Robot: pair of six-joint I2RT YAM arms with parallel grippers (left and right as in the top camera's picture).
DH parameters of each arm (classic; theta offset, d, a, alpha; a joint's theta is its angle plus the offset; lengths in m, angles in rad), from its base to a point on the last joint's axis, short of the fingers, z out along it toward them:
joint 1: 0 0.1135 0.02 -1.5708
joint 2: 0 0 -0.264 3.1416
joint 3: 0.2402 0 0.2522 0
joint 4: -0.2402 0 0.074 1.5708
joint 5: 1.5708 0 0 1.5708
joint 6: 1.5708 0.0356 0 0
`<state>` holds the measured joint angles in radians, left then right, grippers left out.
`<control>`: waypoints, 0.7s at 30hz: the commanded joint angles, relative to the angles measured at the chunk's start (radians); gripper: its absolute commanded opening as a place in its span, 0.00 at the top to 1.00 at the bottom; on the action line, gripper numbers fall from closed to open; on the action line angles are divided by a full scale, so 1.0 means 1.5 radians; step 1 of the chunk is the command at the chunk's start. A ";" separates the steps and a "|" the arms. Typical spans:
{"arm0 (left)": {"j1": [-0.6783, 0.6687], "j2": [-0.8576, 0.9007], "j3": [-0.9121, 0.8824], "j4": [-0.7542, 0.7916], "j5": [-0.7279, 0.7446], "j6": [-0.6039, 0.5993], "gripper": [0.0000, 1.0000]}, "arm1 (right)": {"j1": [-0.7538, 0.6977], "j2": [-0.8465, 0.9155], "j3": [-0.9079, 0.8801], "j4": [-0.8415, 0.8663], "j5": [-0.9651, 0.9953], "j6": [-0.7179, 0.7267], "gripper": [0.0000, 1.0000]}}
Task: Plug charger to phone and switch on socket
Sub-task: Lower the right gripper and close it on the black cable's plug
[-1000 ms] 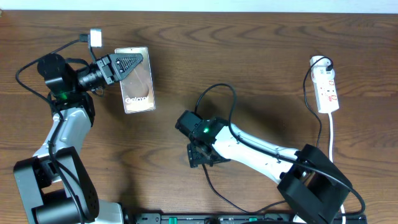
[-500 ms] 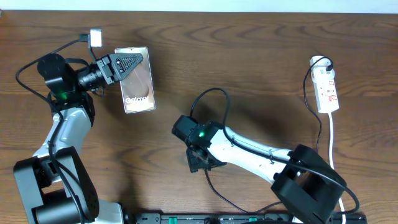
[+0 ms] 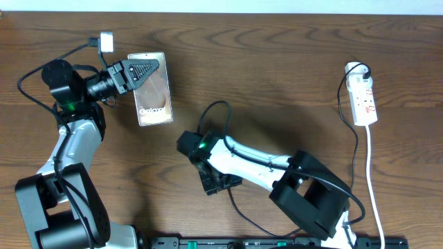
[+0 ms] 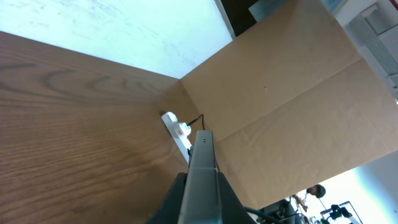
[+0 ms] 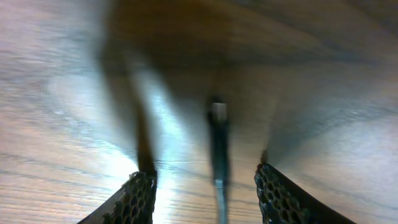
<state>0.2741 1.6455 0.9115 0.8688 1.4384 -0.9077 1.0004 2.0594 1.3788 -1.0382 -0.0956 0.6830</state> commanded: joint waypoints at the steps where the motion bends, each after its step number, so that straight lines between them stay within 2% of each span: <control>1: 0.002 -0.012 0.018 0.006 0.006 0.012 0.92 | 0.013 0.017 0.010 -0.002 0.025 -0.012 0.46; 21: 0.002 -0.012 0.018 0.006 0.006 0.012 0.93 | -0.017 0.017 0.010 0.004 0.033 -0.003 0.51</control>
<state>0.2741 1.6455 0.9115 0.8688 1.4384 -0.9073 0.9859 2.0636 1.3869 -1.0367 -0.0895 0.6762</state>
